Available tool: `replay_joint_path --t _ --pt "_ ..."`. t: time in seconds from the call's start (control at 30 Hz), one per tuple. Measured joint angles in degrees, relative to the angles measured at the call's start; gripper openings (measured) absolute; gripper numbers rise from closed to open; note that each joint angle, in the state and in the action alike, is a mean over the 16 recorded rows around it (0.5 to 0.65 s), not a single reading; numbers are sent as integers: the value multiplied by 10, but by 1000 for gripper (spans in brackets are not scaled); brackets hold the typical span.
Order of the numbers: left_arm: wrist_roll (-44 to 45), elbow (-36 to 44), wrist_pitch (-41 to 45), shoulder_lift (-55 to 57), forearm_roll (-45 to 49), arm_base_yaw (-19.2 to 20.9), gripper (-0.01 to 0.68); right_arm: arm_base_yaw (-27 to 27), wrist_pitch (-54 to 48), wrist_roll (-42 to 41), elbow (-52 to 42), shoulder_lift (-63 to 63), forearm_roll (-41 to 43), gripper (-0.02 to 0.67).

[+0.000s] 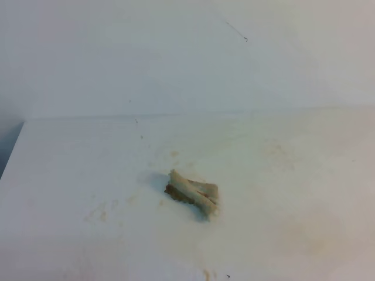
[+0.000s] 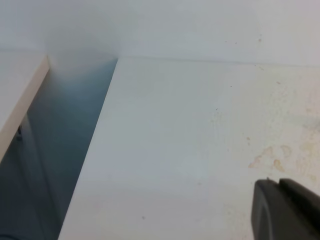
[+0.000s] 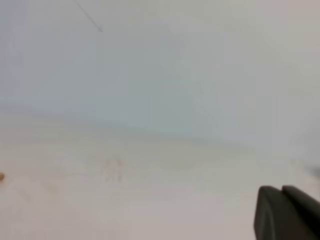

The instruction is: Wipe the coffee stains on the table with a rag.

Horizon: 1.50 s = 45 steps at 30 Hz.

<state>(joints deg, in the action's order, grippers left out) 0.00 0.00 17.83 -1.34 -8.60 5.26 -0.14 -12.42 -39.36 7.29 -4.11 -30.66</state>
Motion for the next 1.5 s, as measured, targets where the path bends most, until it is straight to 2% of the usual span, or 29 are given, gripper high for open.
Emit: replay_joint_path --t 0.17,0.27,0.67,0.8,0.93,1.5 --pt "0 0 0 0 0 0 -4 -30 7 17 -53 18 -6 3" --pt "0 0 0 1 0 0 -4 -33 9 56 -71 19 21 3" --pt "0 0 0 1 0 0 -4 -33 -49 378 -88 28 290 2" --pt "0 0 0 1 0 0 -4 -35 -75 452 -88 36 353 2" --pt "0 0 0 0 0 0 -4 -41 -86 475 -88 43 374 2" --pt "0 0 0 1 0 0 -4 -72 -90 476 -87 48 378 1"
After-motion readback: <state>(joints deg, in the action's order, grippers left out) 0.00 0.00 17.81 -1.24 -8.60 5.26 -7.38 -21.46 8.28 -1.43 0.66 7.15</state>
